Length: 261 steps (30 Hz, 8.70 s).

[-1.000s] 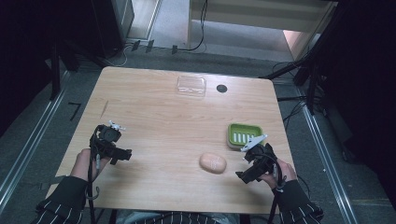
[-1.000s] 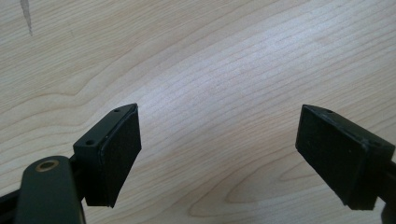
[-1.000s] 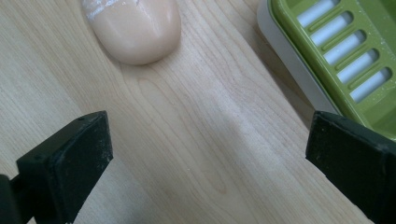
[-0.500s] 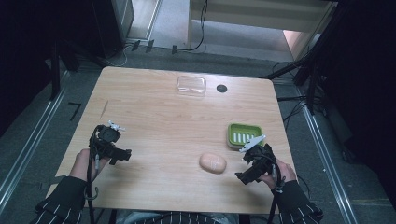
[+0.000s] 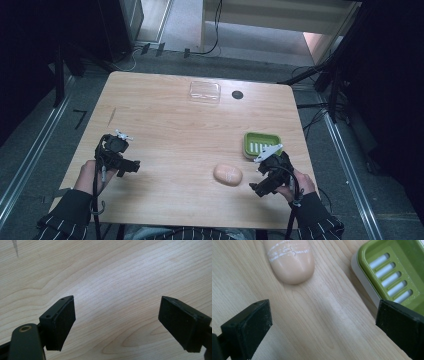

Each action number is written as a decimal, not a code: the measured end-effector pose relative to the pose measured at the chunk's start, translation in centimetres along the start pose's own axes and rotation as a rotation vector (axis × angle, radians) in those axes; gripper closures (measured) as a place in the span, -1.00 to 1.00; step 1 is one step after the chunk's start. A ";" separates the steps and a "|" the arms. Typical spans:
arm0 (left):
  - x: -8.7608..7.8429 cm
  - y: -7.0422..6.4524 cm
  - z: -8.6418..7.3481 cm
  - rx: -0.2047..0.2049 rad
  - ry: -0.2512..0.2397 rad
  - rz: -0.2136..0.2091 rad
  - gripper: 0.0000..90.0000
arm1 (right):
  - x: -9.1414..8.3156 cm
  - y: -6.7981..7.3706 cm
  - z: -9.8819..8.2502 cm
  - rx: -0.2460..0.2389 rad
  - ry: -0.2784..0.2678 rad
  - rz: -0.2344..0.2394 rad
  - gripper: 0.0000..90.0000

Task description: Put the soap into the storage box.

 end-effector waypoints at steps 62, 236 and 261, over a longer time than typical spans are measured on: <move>0.1 -0.2 0.1 0.010 0.002 -0.004 -0.67 | 3.9 2.4 7.8 -0.210 0.139 0.095 -0.98; 0.1 -0.2 0.1 0.010 0.007 -0.011 -0.67 | 4.3 0.3 8.4 -0.270 0.223 0.083 -0.25; 0.2 -0.2 0.1 0.011 0.007 -0.009 -0.67 | 2.9 -1.9 8.4 -0.219 0.193 0.052 -0.25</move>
Point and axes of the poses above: each handheld gripper's, and its own axes: x roughly forward along the jaws, z roughly out of its top, y roughly to its left, the point moved 5 cm from there along x, roughly forward along the jaws, and after that the axes turned 5 degrees about x, right-handed, at the moved point
